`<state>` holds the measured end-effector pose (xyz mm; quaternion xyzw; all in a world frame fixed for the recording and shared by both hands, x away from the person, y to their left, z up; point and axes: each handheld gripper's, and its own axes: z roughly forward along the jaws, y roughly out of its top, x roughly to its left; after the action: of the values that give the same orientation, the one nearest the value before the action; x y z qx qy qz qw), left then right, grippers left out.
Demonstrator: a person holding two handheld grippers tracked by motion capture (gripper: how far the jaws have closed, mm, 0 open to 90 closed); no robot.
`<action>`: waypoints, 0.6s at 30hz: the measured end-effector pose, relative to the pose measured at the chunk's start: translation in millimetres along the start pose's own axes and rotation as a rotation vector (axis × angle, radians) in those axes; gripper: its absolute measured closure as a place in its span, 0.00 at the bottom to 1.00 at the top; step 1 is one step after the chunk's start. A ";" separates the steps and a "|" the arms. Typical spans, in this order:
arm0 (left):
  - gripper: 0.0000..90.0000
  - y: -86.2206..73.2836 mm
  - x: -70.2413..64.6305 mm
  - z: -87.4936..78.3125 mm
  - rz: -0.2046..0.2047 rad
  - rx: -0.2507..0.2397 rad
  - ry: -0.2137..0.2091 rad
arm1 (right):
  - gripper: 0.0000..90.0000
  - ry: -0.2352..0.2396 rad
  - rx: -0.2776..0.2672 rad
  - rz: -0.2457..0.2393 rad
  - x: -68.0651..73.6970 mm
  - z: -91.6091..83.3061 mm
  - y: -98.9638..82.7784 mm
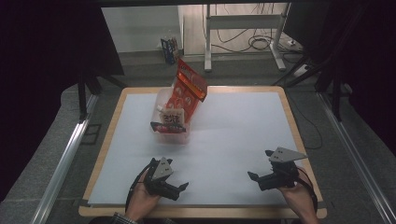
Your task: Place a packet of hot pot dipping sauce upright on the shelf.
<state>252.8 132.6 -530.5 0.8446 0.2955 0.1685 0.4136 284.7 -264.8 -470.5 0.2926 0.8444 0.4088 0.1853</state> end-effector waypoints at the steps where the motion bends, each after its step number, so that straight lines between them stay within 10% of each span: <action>1: 0.00 0.0 0.0 0.1 0.000 0.000 0.000 | 0.00 -0.003 0.000 0.005 -0.4 -0.9 -1.2; 18: 0.00 -0.2 -0.9 1.1 0.002 0.007 -0.003 | 0.00 -0.042 0.062 0.052 -5.4 -8.9 -27.6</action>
<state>252.7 131.5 -531.3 0.8466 0.2945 0.1667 0.4109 274.5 -287.1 -486.8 0.3288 0.8445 0.3809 0.1832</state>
